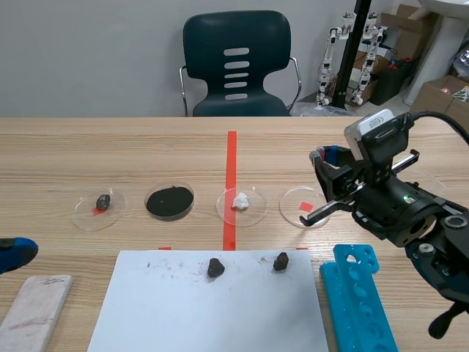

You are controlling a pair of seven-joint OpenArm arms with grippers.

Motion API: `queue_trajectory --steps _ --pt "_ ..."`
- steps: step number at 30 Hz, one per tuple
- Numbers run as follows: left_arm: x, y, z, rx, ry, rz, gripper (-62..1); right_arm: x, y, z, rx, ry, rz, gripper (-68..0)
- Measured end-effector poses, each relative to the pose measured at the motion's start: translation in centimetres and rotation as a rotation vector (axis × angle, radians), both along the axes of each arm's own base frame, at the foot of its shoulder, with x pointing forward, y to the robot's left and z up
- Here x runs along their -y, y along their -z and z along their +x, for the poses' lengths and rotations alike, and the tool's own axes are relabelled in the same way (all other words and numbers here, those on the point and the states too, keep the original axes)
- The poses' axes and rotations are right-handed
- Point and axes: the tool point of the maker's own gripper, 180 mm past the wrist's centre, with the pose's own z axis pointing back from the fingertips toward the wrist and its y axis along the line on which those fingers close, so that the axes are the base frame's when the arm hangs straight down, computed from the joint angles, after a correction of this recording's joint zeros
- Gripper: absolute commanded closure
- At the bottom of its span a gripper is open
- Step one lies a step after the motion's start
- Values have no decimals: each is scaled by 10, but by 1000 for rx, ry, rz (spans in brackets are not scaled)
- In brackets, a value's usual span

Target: Draw acid from the petri dish

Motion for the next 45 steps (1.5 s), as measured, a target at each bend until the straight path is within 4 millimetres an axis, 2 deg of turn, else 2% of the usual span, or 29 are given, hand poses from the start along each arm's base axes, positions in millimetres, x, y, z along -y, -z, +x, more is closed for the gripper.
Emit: queue_trajectory --steps 23,33,45 --pt "0 0 0 0 0 0 -623 0 -1 0 2 -1 0 -81" --pt "0 0 0 0 0 0 -623 -3 -13 3 12 0 -17 -81" --pt "0 0 0 0 0 0 -623 -11 -41 -16 65 -24 -13 -81"
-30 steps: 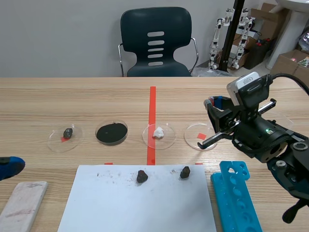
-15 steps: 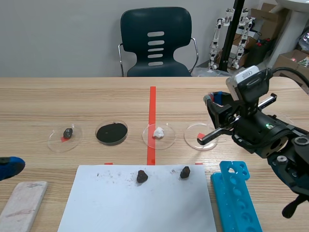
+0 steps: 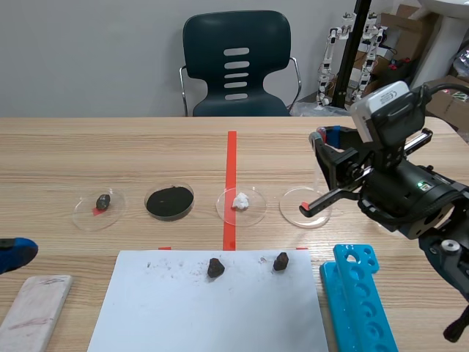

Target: Draw acid from the petri dish

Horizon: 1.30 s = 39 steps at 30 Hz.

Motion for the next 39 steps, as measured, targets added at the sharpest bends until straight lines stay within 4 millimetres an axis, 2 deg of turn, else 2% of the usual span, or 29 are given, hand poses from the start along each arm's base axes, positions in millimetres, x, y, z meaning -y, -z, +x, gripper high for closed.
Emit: queue_trajectory --steps 7,18,27,35,39 --pt "0 0 0 0 0 0 -623 -5 -7 -11 -1 -9 -9 -81" --pt "0 0 0 0 0 0 -623 -18 -35 -31 29 -30 -2 -81" --pt "0 0 0 0 0 0 -623 -30 -58 -61 41 -58 2 -81" --pt "0 0 0 0 0 0 -623 -28 -78 -84 57 -52 -1 -81" --pt "0 0 0 0 0 0 -623 -29 -77 -89 44 -55 6 -81"
